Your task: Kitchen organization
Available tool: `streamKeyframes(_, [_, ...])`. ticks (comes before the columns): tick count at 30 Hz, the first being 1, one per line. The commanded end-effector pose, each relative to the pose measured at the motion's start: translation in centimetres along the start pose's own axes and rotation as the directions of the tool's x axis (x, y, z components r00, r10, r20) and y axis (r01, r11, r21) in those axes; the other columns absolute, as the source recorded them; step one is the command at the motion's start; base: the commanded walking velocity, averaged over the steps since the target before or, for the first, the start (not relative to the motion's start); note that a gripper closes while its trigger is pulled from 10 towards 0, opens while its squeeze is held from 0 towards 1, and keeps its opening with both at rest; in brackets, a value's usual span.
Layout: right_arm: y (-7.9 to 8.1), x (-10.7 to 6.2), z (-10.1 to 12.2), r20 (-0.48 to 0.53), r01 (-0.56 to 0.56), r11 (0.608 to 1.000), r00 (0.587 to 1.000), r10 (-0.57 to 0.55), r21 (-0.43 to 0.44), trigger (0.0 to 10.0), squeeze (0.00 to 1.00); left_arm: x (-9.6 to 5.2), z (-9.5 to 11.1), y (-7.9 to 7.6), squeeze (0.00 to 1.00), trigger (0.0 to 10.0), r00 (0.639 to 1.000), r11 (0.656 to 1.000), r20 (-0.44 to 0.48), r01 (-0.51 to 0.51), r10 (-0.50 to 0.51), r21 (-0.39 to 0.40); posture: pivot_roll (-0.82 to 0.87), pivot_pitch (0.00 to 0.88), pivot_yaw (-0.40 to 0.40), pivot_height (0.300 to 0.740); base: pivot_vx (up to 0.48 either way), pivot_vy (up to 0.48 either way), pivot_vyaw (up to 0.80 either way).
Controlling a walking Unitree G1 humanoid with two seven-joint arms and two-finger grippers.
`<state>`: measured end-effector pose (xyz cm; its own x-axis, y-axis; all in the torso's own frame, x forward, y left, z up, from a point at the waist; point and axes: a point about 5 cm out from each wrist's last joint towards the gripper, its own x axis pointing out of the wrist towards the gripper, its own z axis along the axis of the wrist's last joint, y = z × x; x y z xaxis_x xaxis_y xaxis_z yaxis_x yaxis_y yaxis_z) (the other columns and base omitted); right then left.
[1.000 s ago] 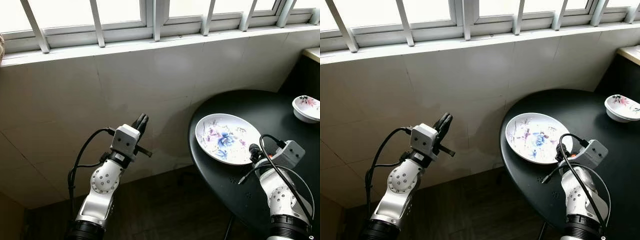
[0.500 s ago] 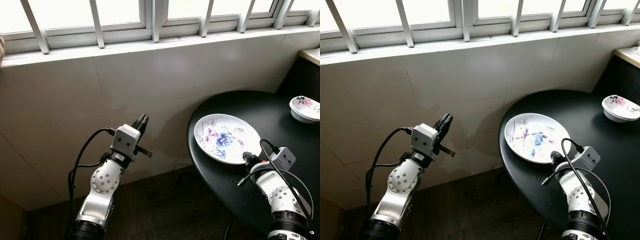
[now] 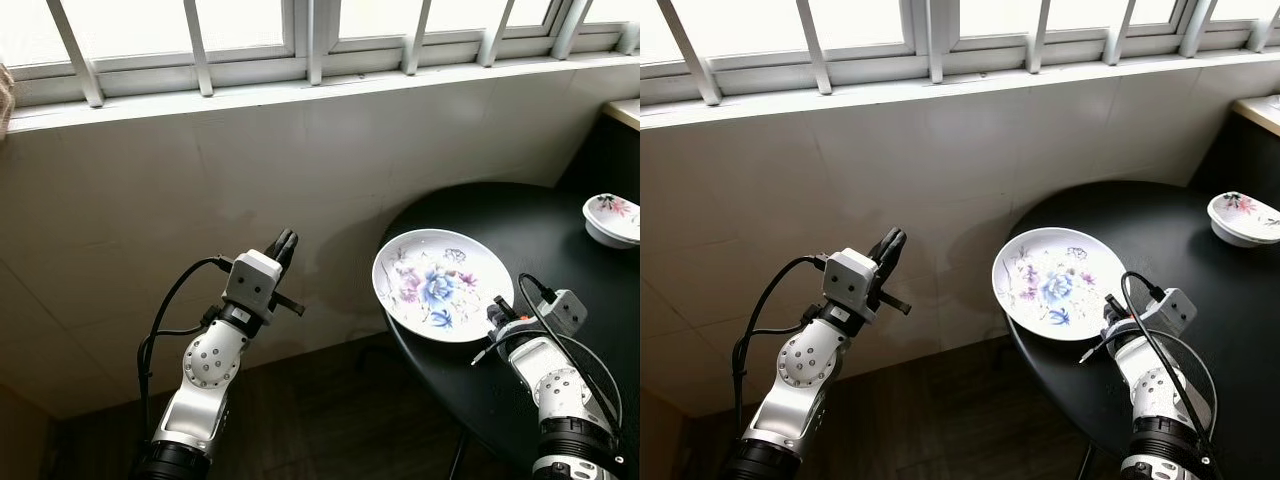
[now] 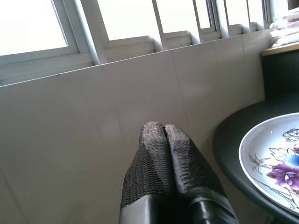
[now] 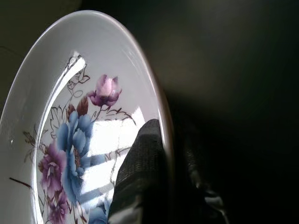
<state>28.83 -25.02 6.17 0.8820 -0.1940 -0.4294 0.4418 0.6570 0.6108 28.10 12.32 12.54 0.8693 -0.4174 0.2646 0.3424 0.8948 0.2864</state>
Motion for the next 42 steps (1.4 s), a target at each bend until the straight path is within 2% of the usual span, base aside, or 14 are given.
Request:
streamKeyframes(1, [0.8, -0.6, 1.3, 0.093, -0.072, 0.997, 0.993, 0.072, 0.000, 0.0, 0.00, 0.0, -0.2, -0.1, 0.00, 10.0, 1.000, 1.000, -0.018, 0.007, -0.007, 0.005, 0.09, 0.000, -0.059, 0.740, 0.000, 0.000, 0.00])
streamKeyframes(5, [1.5, -1.3, 2.0, 0.163, -0.147, 0.989, 0.977, 0.140, 0.033, 0.0, 0.00, 0.0, -0.3, -0.1, 0.00, 10.0, 1.000, 1.000, -0.019, 0.008, -0.008, 0.006, 0.09, 0.000, -0.057, 0.740, 0.000, 0.000, 0.00])
streamKeyframes(6, [2.0, -1.6, 2.2, 0.194, -0.185, 0.983, 0.964, 0.179, 0.012, 0.0, 0.00, 0.0, -0.3, -0.1, 0.00, 10.0, 1.000, 1.000, -0.019, 0.009, -0.009, 0.007, 0.09, 0.000, -0.054, 0.740, 0.000, 0.000, 0.00])
streamKeyframes(9, [2.6, -1.8, 2.2, 0.205, -0.222, 0.975, 0.954, 0.218, -0.004, 0.0, 0.00, 0.0, -0.3, -0.1, 0.00, 10.0, 1.000, 1.000, -0.020, 0.010, -0.009, 0.008, 0.09, 0.000, -0.054, 0.740, 0.000, 0.000, 0.18])
streamKeyframes(11, [3.6, -2.2, 1.5, 0.198, -0.281, 0.957, 0.937, 0.289, -0.068, 0.0, 0.00, 0.0, -0.3, -0.1, 0.00, 10.0, 1.000, 1.000, -0.021, 0.009, -0.009, 0.007, 0.10, 0.000, -0.053, 0.740, 0.000, 0.000, 0.80])
streamKeyframes(12, [3.6, -2.2, 1.5, 0.198, -0.281, 0.957, 0.937, 0.289, -0.068, 0.0, 0.00, 0.0, -0.3, -0.1, 0.00, 10.0, 1.000, 1.000, -0.021, 0.009, -0.009, 0.007, 0.10, 0.000, -0.053, 0.740, 0.000, 0.000, 0.80])
streamKeyframes(13, [4.1, -2.3, 1.2, 0.190, -0.303, 0.947, 0.929, 0.318, -0.107, 0.0, 0.00, 0.0, -0.4, -0.1, 0.00, 10.0, 1.000, 1.000, -0.021, 0.009, -0.009, 0.007, 0.10, 0.000, -0.053, 0.740, 0.000, 0.000, 0.80])
streamKeyframes(17, [5.3, -3.0, -0.8, 0.128, -0.373, 0.880, 0.897, 0.423, -0.293, 0.0, 0.00, 0.0, -0.4, 0.0, 0.00, 10.0, 1.000, 1.000, -0.024, 0.004, -0.004, 0.006, 0.10, 0.000, -0.054, 0.740, 0.000, 0.000, 0.80])
streamKeyframes(23, [6.3, -3.4, -2.1, 0.061, -0.432, 0.793, 0.862, 0.503, -0.431, 0.0, 0.00, -0.1, -0.6, 0.1, 0.00, 10.0, 0.999, 1.000, -0.037, 0.000, 0.000, 0.005, 0.10, 0.000, -0.054, 0.740, 0.000, 0.000, 0.80])
streamKeyframes(33, [6.7, -3.6, -2.8, 0.033, -0.456, 0.744, 0.842, 0.538, -0.488, 0.0, 0.00, 0.0, -0.6, 0.2, 0.00, 10.0, 0.999, 1.000, -0.046, -0.004, 0.005, 0.003, 0.10, 0.000, -0.053, 0.740, 0.000, 0.000, 0.80])
streamKeyframes(42, [6.7, -3.5, -2.8, 0.038, -0.451, 0.738, 0.841, 0.540, -0.502, 0.0, 0.00, 0.1, -0.8, 0.1, 0.00, 10.0, 0.999, 1.000, -0.054, -0.001, 0.001, 0.004, 0.10, 0.000, -0.052, 0.740, 0.000, 0.000, 0.80])
